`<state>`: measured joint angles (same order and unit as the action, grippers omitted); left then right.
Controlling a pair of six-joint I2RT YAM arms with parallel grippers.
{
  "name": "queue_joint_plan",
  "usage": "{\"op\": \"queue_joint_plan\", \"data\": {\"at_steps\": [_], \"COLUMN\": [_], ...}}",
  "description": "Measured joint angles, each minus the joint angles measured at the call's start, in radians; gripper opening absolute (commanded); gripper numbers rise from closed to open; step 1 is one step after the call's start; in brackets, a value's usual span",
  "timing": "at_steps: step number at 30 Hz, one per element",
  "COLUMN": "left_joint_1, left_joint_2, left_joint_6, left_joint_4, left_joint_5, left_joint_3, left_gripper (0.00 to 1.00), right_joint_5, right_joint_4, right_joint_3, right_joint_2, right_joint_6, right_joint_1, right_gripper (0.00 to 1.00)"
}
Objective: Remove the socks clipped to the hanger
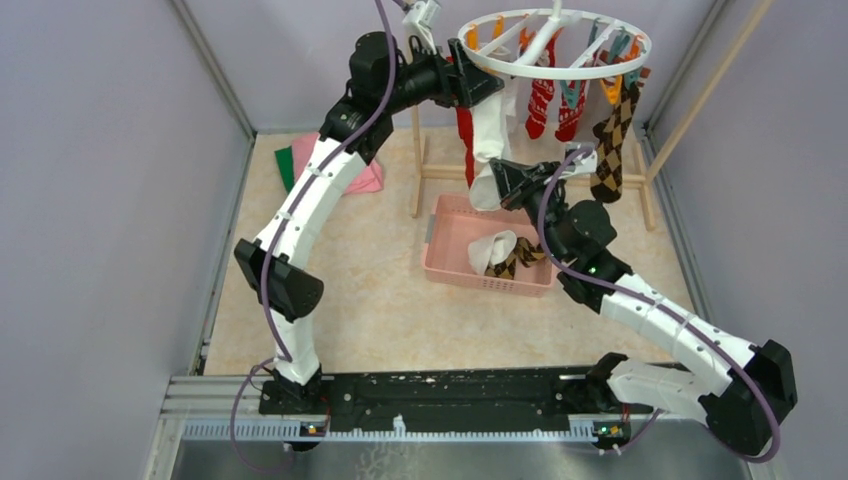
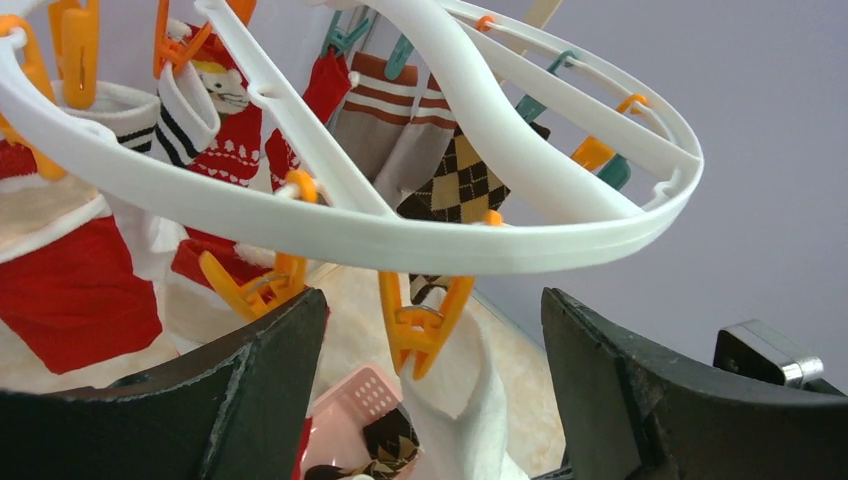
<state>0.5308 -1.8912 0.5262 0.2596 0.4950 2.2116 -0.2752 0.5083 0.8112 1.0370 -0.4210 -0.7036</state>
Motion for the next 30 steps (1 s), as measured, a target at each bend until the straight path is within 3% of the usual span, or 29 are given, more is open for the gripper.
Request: {"op": "queue_joint_plan", "data": {"at_steps": [18,25,30], "left_joint_1": [0.001,0.001,0.001], "left_joint_2": [-0.082,-0.082,-0.082], "left_joint_6": [0.058,0.049,0.045], "left_joint_4": [-0.044,-0.051,-0.056], "left_joint_5": [0.050,0.060,0.063], "left_joint_3": [0.033,0.033,0.033], "left_gripper": [0.63,0.43,0.15], "right_joint_5": [0.041,0.042,0.045], "right_joint_4": [0.000,0.000,0.000], "right_joint_3": [0.000,0.000,0.000], "right_joint_2": [0.063,0.081,0.089], "right_joint_6": [-0.029,-0.036,-0.040], "right_joint_1": [0.001,0.001,0.001], "right_gripper": [0.00,0.00,0.00]}}
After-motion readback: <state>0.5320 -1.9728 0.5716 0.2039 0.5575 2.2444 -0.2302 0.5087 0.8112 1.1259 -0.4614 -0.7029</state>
